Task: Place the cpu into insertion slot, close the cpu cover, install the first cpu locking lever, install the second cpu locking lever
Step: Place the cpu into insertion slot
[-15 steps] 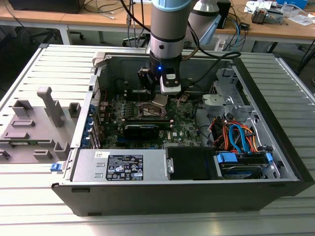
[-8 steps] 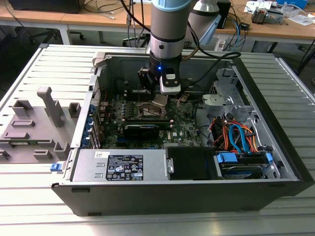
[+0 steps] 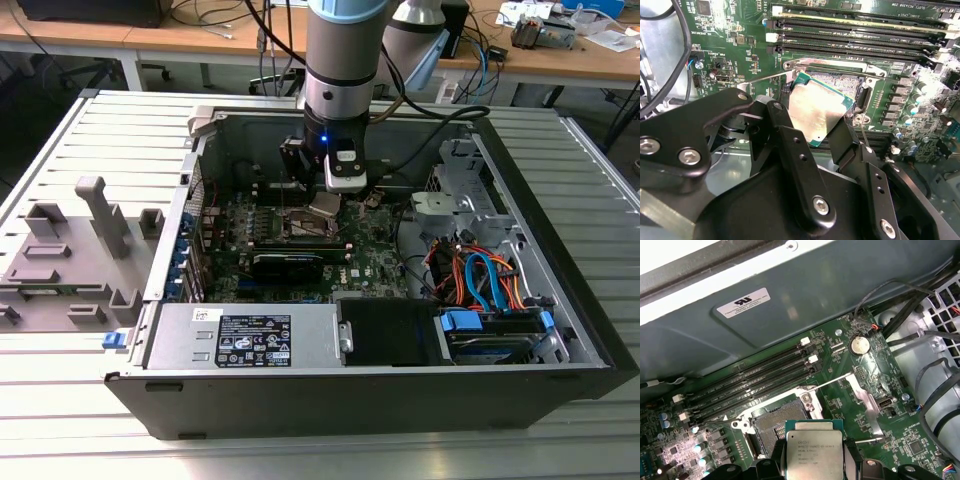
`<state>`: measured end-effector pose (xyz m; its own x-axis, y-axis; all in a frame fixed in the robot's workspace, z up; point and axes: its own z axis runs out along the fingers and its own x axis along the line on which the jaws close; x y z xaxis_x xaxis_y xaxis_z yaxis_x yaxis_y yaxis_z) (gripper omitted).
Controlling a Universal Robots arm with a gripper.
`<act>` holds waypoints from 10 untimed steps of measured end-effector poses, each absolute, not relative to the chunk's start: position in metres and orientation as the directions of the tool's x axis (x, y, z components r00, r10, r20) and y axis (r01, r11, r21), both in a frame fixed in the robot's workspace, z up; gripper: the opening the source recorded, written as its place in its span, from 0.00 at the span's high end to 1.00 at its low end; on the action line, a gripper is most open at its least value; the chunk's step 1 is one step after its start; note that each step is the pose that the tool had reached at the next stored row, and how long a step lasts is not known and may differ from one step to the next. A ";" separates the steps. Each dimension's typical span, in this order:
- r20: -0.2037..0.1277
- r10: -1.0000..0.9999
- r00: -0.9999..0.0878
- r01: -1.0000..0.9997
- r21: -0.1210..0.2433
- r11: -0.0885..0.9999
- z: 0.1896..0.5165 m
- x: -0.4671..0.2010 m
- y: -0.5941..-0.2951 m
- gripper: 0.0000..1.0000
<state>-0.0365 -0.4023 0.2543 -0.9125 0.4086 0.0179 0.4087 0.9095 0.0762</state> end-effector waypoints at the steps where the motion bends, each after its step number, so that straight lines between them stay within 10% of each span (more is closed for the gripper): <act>1: 0.018 0.409 -0.912 0.410 0.076 0.909 0.254 -0.037 -0.402 0.45; 10: 0.018 0.417 -0.909 0.417 0.076 0.906 0.254 -0.037 -0.402 0.45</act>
